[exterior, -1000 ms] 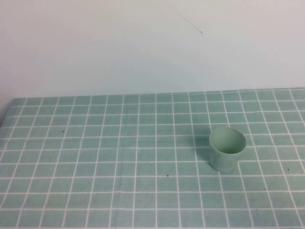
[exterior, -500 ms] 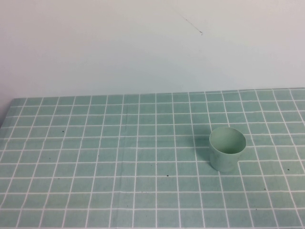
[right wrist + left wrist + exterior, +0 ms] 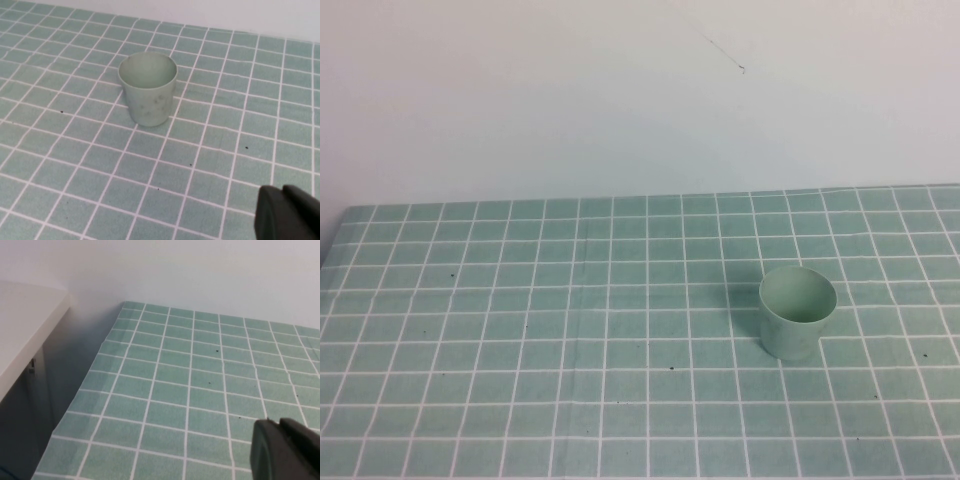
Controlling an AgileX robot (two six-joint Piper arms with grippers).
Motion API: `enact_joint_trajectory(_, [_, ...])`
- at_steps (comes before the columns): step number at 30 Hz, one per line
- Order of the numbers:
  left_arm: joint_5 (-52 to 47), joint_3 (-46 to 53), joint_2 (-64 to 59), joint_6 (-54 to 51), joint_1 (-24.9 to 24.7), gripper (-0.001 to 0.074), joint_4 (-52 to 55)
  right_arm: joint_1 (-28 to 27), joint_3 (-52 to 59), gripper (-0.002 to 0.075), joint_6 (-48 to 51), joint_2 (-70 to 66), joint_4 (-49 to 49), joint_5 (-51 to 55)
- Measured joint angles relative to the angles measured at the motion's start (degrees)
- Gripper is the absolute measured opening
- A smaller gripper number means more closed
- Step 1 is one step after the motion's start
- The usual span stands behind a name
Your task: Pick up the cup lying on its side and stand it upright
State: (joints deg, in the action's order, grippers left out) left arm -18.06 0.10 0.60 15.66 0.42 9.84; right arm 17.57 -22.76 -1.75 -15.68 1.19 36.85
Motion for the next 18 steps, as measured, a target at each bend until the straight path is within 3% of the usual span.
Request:
enact_joint_trajectory(6, [0.00,0.00,0.00,0.00,0.00,-0.0001,0.00,0.00,0.00,-0.0003,-0.11,0.00,2.06,-0.92])
enact_joint_trajectory(13, [0.00,0.00,0.00,0.00,0.00,-0.0001,0.00,0.00,0.00,-0.0003,-0.11,0.00,3.08,-11.26])
enact_joint_trajectory(18, [0.00,0.00,0.00,0.00,0.00,-0.0001,0.00,0.00,0.00,-0.0003,-0.11,0.00,3.08,-12.83])
